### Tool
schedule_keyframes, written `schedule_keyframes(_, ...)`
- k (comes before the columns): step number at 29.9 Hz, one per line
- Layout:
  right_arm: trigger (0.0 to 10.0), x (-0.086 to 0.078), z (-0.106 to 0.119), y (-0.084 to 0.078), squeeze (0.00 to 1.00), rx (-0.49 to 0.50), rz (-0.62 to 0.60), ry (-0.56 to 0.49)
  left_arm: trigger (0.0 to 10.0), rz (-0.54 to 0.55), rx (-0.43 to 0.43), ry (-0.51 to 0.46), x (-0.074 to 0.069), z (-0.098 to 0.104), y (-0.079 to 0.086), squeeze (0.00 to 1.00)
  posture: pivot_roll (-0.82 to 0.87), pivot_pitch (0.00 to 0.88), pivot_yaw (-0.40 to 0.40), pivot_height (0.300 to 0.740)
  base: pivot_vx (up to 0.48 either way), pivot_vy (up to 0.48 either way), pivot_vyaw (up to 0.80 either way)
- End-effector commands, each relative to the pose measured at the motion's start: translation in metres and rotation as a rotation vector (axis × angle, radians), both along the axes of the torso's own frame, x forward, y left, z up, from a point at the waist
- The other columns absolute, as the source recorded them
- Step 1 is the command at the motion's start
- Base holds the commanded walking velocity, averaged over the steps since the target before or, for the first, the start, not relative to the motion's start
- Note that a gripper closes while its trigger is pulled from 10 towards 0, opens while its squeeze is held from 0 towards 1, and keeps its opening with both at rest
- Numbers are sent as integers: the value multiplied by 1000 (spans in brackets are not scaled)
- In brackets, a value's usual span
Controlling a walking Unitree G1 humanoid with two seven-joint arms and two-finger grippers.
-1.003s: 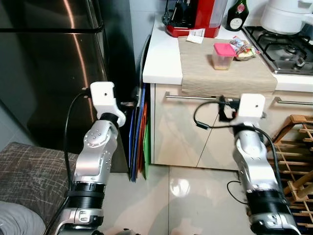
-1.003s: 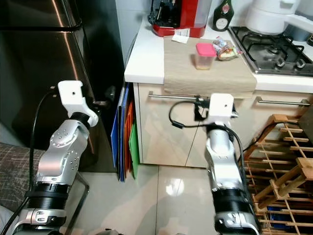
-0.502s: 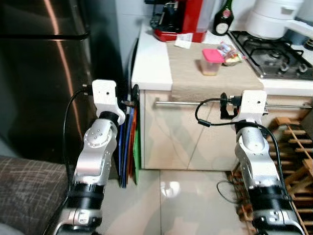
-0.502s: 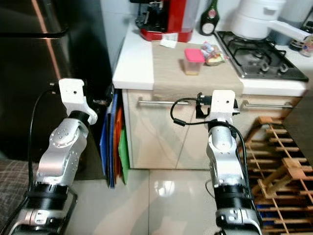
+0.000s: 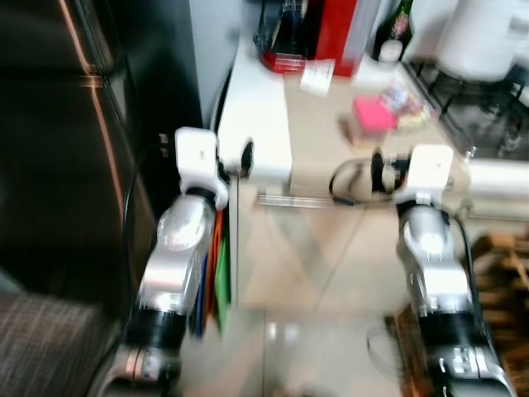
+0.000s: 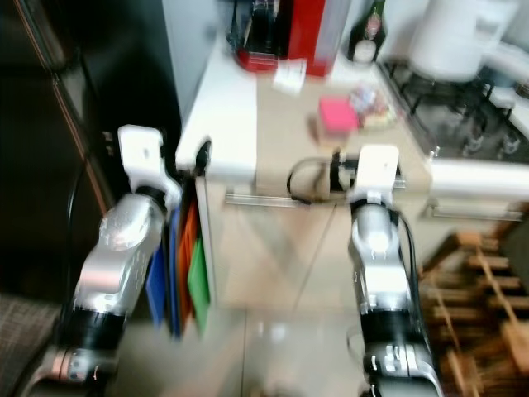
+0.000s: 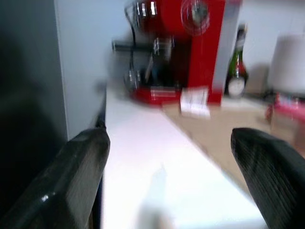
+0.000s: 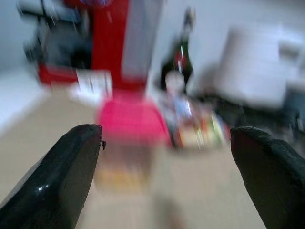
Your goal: Restocking fridge
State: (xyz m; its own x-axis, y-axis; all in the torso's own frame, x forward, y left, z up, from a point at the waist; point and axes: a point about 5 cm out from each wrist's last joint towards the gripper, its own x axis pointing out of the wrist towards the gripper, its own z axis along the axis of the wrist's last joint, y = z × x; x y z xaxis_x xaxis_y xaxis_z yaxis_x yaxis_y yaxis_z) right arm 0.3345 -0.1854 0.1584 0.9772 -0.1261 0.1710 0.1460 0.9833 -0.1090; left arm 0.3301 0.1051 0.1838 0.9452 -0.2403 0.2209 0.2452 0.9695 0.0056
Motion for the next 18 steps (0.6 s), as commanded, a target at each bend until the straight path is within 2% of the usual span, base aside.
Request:
schedule_keyframes(1,10000,0,25,3,0,-25,11,-113,10000,0,-18,-58,-1,12,-1,0,19,0,-49,740,480,0,0)
schedule_keyframes(4,10000,-4,44,-1,0,-41,-8,-221,10000,-8,-4,-134,-7,25,-7,0,23,0,-51,740,160,0,0)
schedule_keyframes(7,10000,-6,49,-4,0,-16,-45,-250,10000,-21,-20,-122,-10,21,-9,0,14,0,-49,740,0,0,0)
schedule_keyframes(10,10000,-3,41,-2,0,11,-40,-203,10000,-17,-50,-96,-9,18,-7,0,7,0,-39,740,0,0,0)
schedule_keyframes(13,10000,-3,32,-1,0,23,-24,-151,10000,-25,-36,-71,-7,16,-9,0,7,0,-36,740,0,0,0)
schedule_keyframes(18,10000,-8,13,5,0,24,0,-78,10000,-18,-59,-20,-5,9,-6,0,1,0,-9,740,255,-340,0)
